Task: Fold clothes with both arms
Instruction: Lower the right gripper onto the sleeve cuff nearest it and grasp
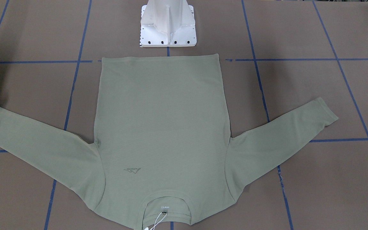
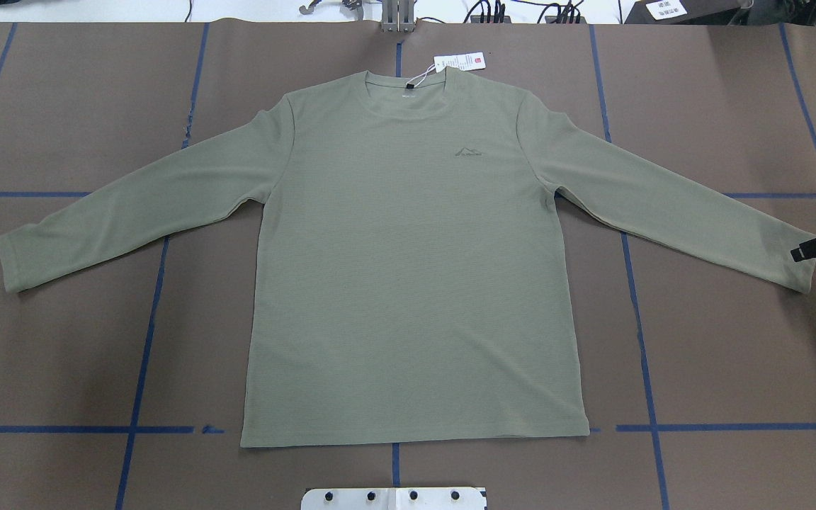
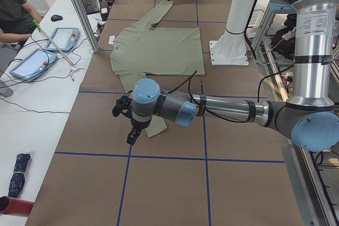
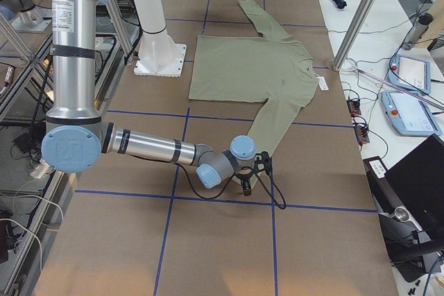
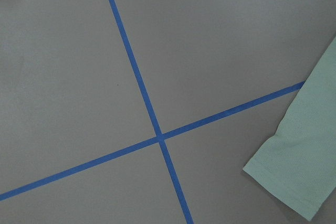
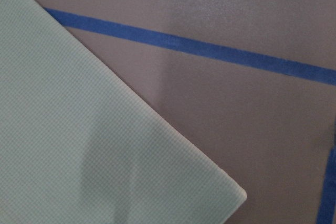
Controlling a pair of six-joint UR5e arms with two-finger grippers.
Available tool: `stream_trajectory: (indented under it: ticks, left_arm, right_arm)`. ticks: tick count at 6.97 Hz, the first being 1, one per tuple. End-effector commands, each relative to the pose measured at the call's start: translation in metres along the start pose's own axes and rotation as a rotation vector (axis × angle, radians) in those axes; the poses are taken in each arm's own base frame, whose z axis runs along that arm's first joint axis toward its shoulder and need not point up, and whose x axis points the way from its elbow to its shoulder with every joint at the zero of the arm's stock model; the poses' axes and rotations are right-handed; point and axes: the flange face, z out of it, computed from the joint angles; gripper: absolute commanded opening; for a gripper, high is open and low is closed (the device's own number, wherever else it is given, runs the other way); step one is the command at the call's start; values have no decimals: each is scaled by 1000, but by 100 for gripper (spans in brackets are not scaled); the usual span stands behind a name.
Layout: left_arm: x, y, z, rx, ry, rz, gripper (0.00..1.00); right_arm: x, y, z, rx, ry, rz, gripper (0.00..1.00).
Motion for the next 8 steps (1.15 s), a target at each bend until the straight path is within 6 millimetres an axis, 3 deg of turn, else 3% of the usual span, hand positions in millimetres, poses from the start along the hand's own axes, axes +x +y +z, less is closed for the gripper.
stream_trajectory:
  ticks: [1, 4, 5, 7, 8]
  left_arm:
    - [0, 1, 1, -1, 0, -1, 100]
    - [0, 0, 0, 1, 2, 1, 100]
    - [0, 0, 0, 2, 2, 2, 100]
    - [0, 0, 0, 1, 2, 1, 100]
    - [0, -1, 0, 2, 2, 0, 100]
  right_arm:
    - [-5, -6, 0, 0, -12, -7, 92]
    - [-7, -4, 2, -9, -18, -9, 88]
    - [-7, -4, 3, -14, -16, -4, 70]
    - [-6, -3, 4, -19, -13, -2, 48]
    - [-6, -3, 4, -19, -13, -2, 26]
